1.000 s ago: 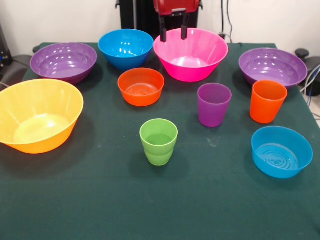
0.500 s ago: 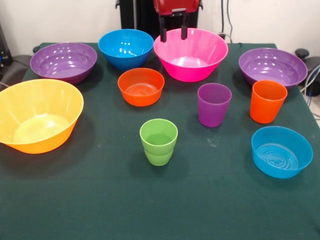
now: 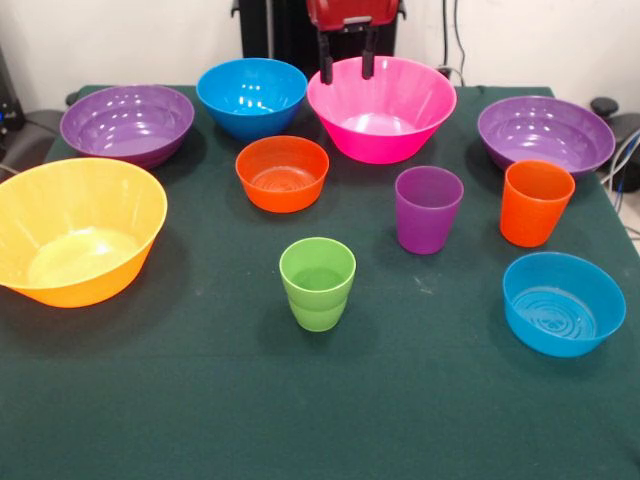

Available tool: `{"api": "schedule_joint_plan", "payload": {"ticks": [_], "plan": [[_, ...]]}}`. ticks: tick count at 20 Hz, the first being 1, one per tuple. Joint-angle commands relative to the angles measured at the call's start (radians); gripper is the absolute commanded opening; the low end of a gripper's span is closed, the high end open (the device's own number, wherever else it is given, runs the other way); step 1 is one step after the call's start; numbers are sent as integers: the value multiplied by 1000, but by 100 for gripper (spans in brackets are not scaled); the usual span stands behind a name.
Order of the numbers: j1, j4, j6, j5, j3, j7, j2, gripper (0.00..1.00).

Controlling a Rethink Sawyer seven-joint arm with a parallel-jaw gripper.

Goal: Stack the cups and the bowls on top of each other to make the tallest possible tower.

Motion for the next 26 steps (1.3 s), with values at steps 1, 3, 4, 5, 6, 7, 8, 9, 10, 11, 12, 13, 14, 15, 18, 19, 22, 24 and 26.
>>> {"api": "schedule_joint_plan", "payload": {"ticks": [1, 3, 4, 5, 6, 7, 8, 9, 10, 11, 12, 13, 14, 15, 18, 19, 22, 24, 26], "plan": [[-19, -45, 36, -71, 76, 31, 20, 100], [-21, -45, 39, -71, 77, 32, 19, 100], [-24, -46, 44, -72, 83, 28, 20, 100], [-29, -45, 46, -75, 88, 24, 19, 100], [-35, -41, 50, -76, 96, 19, 16, 100], [-37, -41, 52, -76, 97, 18, 15, 100], [-36, -41, 54, -75, 97, 18, 15, 100], [-37, -41, 56, -75, 98, 17, 14, 100], [-40, -40, 63, -75, 104, 12, 12, 100], [-43, -39, 68, -76, 107, 8, 10, 100], [-53, -35, 77, -81, 120, -4, 6, 100], [-62, -30, 83, -85, 131, -14, 4, 100], [-76, -24, 98, -94, 149, -33, -2, 100], [-85, -21, 108, -102, 160, -47, -4, 100], [-144, 3, 193, -143, 243, -157, -20, 100], [-170, 16, 217, -155, 276, -192, -25, 100], [-246, 53, 285, -201, 376, -294, -34, 100], [-294, 76, 344, -229, 444, -379, -40, 100], [-352, 101, 394, -249, 520, -452, -49, 100]]}}
